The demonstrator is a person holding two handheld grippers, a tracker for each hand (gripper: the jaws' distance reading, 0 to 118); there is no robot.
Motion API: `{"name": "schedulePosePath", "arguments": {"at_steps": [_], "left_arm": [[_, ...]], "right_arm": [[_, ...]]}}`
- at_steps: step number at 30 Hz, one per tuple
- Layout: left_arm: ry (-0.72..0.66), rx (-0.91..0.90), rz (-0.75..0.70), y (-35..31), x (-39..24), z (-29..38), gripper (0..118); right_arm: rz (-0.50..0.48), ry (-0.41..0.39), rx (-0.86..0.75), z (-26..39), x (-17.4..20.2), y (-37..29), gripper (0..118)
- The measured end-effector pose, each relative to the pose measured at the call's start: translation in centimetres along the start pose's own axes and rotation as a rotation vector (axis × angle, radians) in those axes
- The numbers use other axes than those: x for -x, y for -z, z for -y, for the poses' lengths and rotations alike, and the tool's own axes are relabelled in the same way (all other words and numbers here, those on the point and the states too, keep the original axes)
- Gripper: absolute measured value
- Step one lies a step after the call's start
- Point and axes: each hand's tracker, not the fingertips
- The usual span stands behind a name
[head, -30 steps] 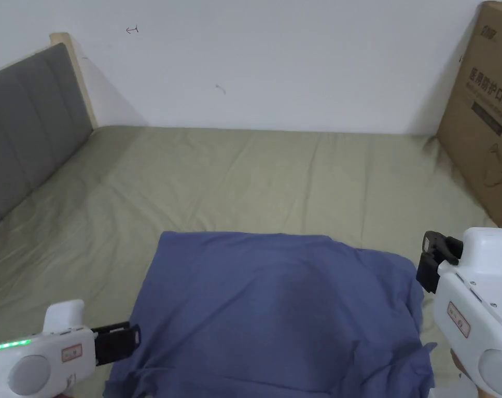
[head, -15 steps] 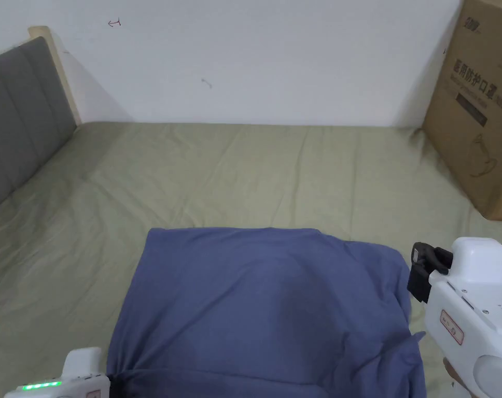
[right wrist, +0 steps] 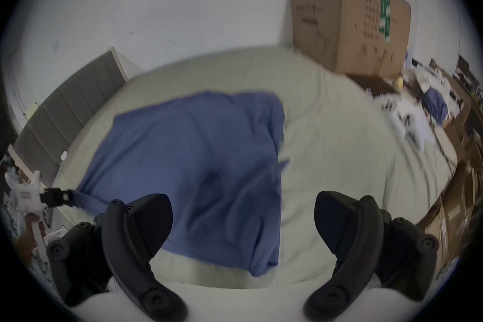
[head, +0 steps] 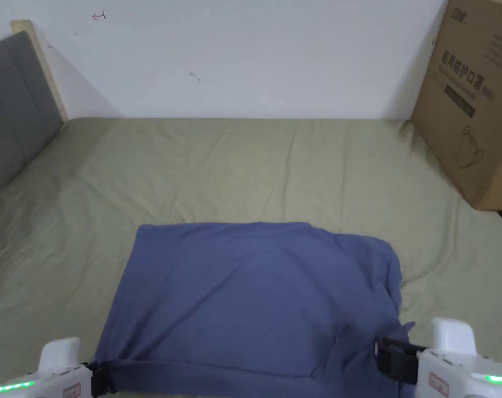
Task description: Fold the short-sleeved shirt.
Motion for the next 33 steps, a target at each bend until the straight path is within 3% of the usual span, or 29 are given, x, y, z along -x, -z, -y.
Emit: {"name": "schedulePosePath", "arguments": {"at_steps": [2, 3, 5, 6, 8, 10, 11, 23, 33], "left_arm": [[0.003, -0.001, -0.001, 0.2, 0.1, 0.0, 4], [0.006, -0.002, -0.004, 0.2, 0.1, 0.0, 4], [0.005, 0.004, -0.007, 0.3, 0.2, 0.0, 4], [0.003, 0.004, -0.006, 0.4, 0.2, 0.0, 4], [-0.001, 0.007, -0.005, 0.4, 0.1, 0.0, 4], [0.004, 0.015, -0.009, 0.5, 0.1, -0.2, 4], [0.006, 0.017, -0.008, 0.5, 0.0, -0.2, 4], [0.020, -0.079, 0.009, -0.3, -1.0, -5.8, 4], [0.062, -0.108, -0.017, 5.2, -2.5, -14.0, 4]], "right_arm": [[0.018, 0.011, 0.082, 1.6, -0.5, 1.8, 109], [0.008, 0.012, 0.108, 2.2, -0.7, 2.5, 102], [0.011, 0.034, 0.140, 3.2, -0.9, 3.4, 78], [0.015, 0.031, 0.151, 3.5, -0.9, 3.6, 59], [0.023, 0.016, 0.168, 3.9, -0.8, 4.0, 39], [0.011, 0.007, 0.170, 4.2, -0.8, 4.1, 10], [-0.001, 0.015, 0.166, 4.3, -0.7, 3.9, 5], [-0.020, -0.004, -0.024, -2.3, 0.5, 0.7, 5], [0.000, -0.026, -0.057, -10.1, 1.4, 6.4, 5]]}}
